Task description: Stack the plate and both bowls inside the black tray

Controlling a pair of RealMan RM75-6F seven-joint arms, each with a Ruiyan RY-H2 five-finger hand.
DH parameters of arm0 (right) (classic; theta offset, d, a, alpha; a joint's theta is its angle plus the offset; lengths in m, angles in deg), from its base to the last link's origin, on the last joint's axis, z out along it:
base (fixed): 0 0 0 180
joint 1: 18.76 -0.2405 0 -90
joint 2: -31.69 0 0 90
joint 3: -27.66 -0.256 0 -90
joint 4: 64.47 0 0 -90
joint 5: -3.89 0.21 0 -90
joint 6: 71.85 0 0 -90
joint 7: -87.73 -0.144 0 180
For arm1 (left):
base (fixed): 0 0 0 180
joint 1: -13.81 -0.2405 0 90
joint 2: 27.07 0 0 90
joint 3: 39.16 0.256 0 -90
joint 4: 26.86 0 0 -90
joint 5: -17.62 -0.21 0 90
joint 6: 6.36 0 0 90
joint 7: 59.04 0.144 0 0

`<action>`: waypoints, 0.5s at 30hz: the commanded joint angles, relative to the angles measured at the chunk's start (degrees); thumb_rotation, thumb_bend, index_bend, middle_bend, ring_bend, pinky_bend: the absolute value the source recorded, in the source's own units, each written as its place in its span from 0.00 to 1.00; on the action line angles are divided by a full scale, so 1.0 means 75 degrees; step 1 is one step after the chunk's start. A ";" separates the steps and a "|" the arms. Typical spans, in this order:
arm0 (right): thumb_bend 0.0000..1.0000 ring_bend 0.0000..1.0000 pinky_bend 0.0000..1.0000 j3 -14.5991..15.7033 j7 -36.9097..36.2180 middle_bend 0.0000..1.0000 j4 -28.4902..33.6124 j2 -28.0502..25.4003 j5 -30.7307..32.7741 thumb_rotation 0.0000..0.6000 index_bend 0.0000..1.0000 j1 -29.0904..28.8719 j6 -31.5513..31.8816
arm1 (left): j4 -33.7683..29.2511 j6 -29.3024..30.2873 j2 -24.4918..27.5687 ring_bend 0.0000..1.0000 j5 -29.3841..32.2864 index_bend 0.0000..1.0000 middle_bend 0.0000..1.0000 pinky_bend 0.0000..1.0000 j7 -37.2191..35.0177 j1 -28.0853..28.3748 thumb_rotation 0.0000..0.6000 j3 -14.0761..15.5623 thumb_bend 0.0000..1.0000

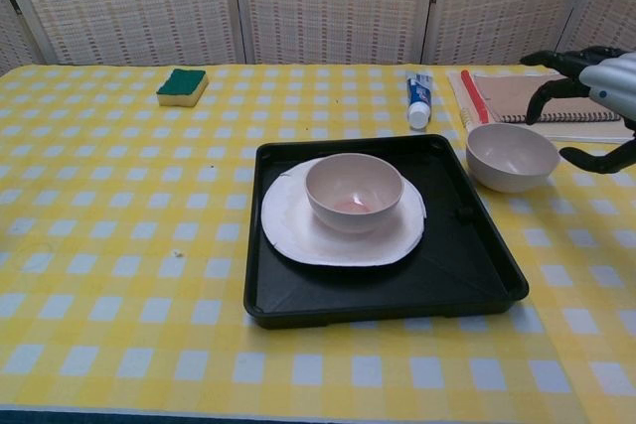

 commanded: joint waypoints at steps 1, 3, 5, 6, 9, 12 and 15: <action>0.46 0.00 0.00 -0.0093 -0.0425 0.00 -0.0681 0.0142 0.0307 1.00 0.46 0.0005 -0.0262 | 0.0007 -0.0035 -0.0015 0.03 0.0015 0.01 0.20 0.00 0.0028 0.0015 1.00 0.0004 0.46; 0.46 0.00 0.00 -0.0120 -0.0647 0.00 -0.1024 0.0280 0.0368 1.00 0.48 -0.0041 -0.0398 | 0.0019 -0.0067 -0.0025 0.03 0.0037 0.01 0.20 0.00 0.0073 0.0025 1.00 0.0004 0.46; 0.46 0.00 0.00 -0.0133 -0.0778 0.00 -0.1270 0.0394 0.0390 1.00 0.48 -0.0089 -0.0502 | 0.0024 -0.0095 -0.0035 0.03 0.0070 0.01 0.20 0.00 0.0097 0.0032 1.00 -0.0005 0.46; 0.46 0.00 0.00 -0.0136 -0.0850 0.00 -0.1414 0.0471 0.0399 1.00 0.48 -0.0120 -0.0565 | 0.0025 -0.0112 -0.0039 0.03 0.0094 0.01 0.20 0.00 0.0109 0.0036 1.00 -0.0011 0.46; 0.46 0.00 0.00 -0.0142 -0.1000 0.00 -0.1725 0.0656 0.0427 1.00 0.48 -0.0197 -0.0731 | 0.0029 -0.0145 -0.0040 0.03 0.0145 0.01 0.20 0.00 0.0122 0.0045 1.00 -0.0029 0.46; 0.46 0.00 0.00 -0.0127 -0.1080 0.00 -0.1963 0.0810 0.0424 1.00 0.48 -0.0254 -0.0843 | 0.0009 -0.0213 -0.0016 0.03 0.0197 0.01 0.20 0.00 0.0145 0.0057 1.00 -0.0021 0.46; 0.46 0.00 0.00 -0.0113 -0.1154 0.00 -0.2138 0.0955 0.0405 1.00 0.48 -0.0306 -0.0927 | -0.0015 -0.0225 -0.0009 0.03 0.0236 0.01 0.20 0.00 0.0209 0.0058 1.00 -0.0031 0.46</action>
